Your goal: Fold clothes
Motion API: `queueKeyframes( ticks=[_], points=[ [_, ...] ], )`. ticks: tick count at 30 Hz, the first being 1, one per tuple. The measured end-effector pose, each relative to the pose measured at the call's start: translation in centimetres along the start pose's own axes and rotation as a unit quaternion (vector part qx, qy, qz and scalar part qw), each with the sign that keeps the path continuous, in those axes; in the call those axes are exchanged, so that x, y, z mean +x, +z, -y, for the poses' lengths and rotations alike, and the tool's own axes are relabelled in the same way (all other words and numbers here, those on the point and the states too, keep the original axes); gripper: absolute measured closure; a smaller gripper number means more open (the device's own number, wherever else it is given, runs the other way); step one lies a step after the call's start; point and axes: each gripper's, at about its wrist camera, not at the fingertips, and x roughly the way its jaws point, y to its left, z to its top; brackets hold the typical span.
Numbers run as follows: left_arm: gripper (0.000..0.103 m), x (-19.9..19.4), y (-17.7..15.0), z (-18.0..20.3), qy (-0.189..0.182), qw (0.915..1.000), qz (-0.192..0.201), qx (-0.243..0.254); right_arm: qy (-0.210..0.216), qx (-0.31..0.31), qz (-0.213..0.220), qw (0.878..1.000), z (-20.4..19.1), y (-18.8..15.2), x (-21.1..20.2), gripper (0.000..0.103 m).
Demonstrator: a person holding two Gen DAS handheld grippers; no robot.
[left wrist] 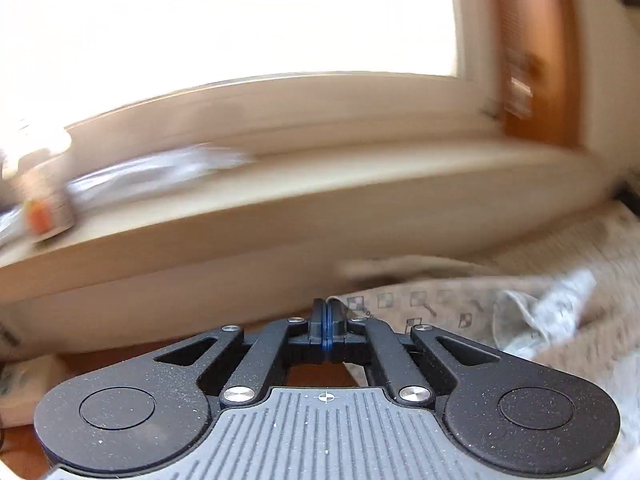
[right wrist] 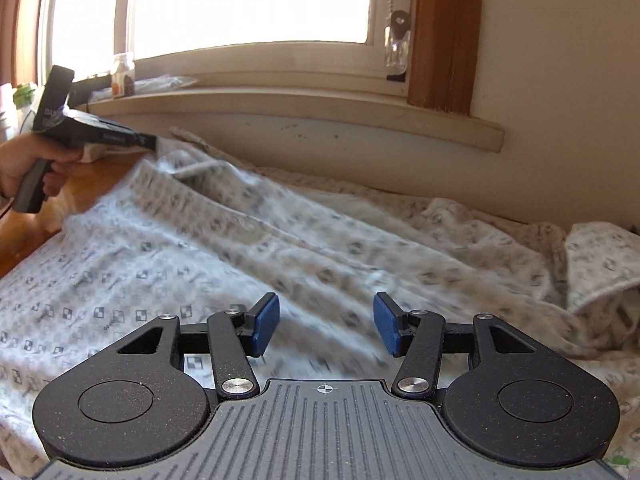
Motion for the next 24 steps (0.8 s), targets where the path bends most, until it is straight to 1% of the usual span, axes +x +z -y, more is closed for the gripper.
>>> queueKeyframes(
  ticks=[2,4,5,6,7,8,9,11,12,14,17,19,22,23,24],
  points=[
    [0.102,-0.1,-0.1,-1.5,0.000,0.9998,-0.009,-0.017,0.000,0.003,-0.003,1.000,0.1,-0.2,0.4,0.048],
    [0.102,-0.1,-0.6,-1.5,0.009,0.9997,-0.020,-0.012,0.007,0.006,-0.012,1.000,0.1,-0.5,1.0,0.044],
    [0.100,-0.1,-0.9,-1.5,0.013,0.9996,-0.024,-0.010,0.010,0.005,-0.017,1.000,0.0,-0.5,1.2,0.044],
    [0.089,-0.4,-1.0,-1.3,0.014,0.9995,-0.024,-0.015,0.012,0.004,-0.022,1.000,-0.1,-0.5,1.4,0.044],
    [0.083,-0.7,-1.2,-1.2,0.014,0.9995,-0.023,-0.019,0.011,0.003,-0.022,1.000,-0.1,-0.5,1.4,0.044],
    [0.074,-1.2,-1.3,-1.1,0.007,0.9995,-0.020,-0.022,0.009,0.000,-0.026,1.000,-0.3,-0.6,1.6,0.044],
    [0.067,-1.8,-1.4,-1.0,0.000,0.9995,-0.018,-0.025,0.007,-0.006,-0.029,1.000,-0.5,-0.6,1.7,0.044],
    [0.061,-3.5,-1.8,-0.3,-0.026,0.9994,-0.011,-0.020,0.005,-0.011,-0.030,0.999,-0.6,-0.6,1.7,0.043],
    [0.060,-4.2,-1.9,0.3,-0.041,0.9990,-0.009,-0.016,0.006,-0.007,-0.031,0.999,-0.5,-0.6,1.8,0.042],
    [0.060,-5.7,-2.4,1.8,-0.084,0.9963,-0.009,-0.011,0.013,0.006,-0.032,0.999,-0.1,-0.6,1.9,0.042],
    [0.060,-6.4,-3.1,3.6,-0.147,0.9885,-0.029,-0.023,0.025,0.024,-0.030,0.999,0.6,-0.7,1.8,0.041],
    [0.060,-6.3,-3.8,4.5,-0.163,0.9853,-0.047,-0.023,0.030,0.032,-0.027,0.999,0.8,-0.7,1.7,0.041],
    [0.060,-5.7,-4.2,5.1,-0.162,0.9846,-0.061,-0.023,0.031,0.037,-0.026,0.998,0.9,-0.7,1.7,0.041],
    [0.062,-5.5,-4.2,5.3,-0.161,0.9847,-0.063,-0.024,0.032,0.038,-0.026,0.998,0.9,-0.7,1.7,0.041],
    [0.073,-5.6,-4.2,5.4,-0.163,0.9846,-0.057,-0.025,0.033,0.040,-0.025,0.998,0.9,-0.8,1.6,0.041]
  ],
)
